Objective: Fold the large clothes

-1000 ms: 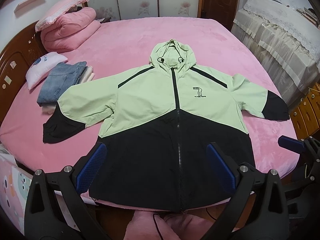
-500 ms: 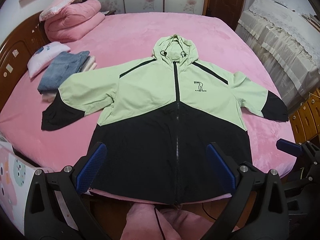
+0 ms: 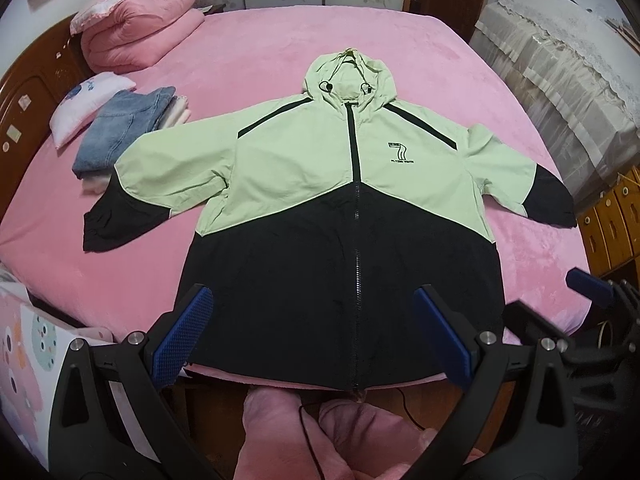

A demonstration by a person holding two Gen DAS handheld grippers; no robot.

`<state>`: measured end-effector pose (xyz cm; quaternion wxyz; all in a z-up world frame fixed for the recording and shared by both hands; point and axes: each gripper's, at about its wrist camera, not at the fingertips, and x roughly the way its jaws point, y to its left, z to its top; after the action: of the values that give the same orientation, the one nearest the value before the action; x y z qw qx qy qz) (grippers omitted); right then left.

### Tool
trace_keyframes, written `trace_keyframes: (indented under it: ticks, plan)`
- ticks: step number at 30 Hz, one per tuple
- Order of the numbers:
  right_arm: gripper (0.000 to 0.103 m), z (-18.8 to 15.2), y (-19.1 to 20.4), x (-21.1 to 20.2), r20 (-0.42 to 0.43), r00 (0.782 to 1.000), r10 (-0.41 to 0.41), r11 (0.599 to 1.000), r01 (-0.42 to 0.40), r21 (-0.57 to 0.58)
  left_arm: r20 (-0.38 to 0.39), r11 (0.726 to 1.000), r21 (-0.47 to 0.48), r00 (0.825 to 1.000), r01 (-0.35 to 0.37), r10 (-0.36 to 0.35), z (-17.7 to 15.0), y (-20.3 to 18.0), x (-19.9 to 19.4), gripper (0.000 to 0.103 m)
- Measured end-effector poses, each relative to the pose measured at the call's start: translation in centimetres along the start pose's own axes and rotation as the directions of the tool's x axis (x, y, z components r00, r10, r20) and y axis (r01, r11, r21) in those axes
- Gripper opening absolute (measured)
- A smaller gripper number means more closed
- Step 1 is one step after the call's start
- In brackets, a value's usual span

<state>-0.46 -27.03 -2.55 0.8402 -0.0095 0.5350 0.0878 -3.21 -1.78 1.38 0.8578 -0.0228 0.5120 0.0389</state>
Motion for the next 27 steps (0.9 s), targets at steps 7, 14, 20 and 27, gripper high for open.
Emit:
trace_keyframes:
  ticks: [7, 14, 20, 27]
  plan:
    - [0.103, 2.5, -0.4, 1.7, -0.059, 0.998, 0.01, 0.997, -0.005, 0.082, -0.007, 1.0, -0.009, 1.0, 0.007, -0.007, 1.0, 1.5, 0.6, 0.099]
    - [0.103, 4.5, 2.0, 5.3, -0.142, 0.99, -0.019, 0.994, 0.034, 0.105, -0.076, 0.995, -0.093, 0.996, 0.031, -0.038, 1.8, 6.1, 3.2, 0.099]
    - [0.103, 6.4, 7.8, 10.0, -0.234, 0.972, -0.039, 0.997, 0.052, 0.048, -0.166, 0.97, -0.235, 0.981, 0.062, -0.103, 1.9, 13.5, 7.4, 0.099]
    - [0.103, 9.6, 18.6, 17.4, -0.338, 0.936, -0.097, 0.995, 0.102, -0.003, -0.248, 0.87, -0.493, 0.957, 0.011, -0.152, 2.0, 28.0, 14.7, 0.091]
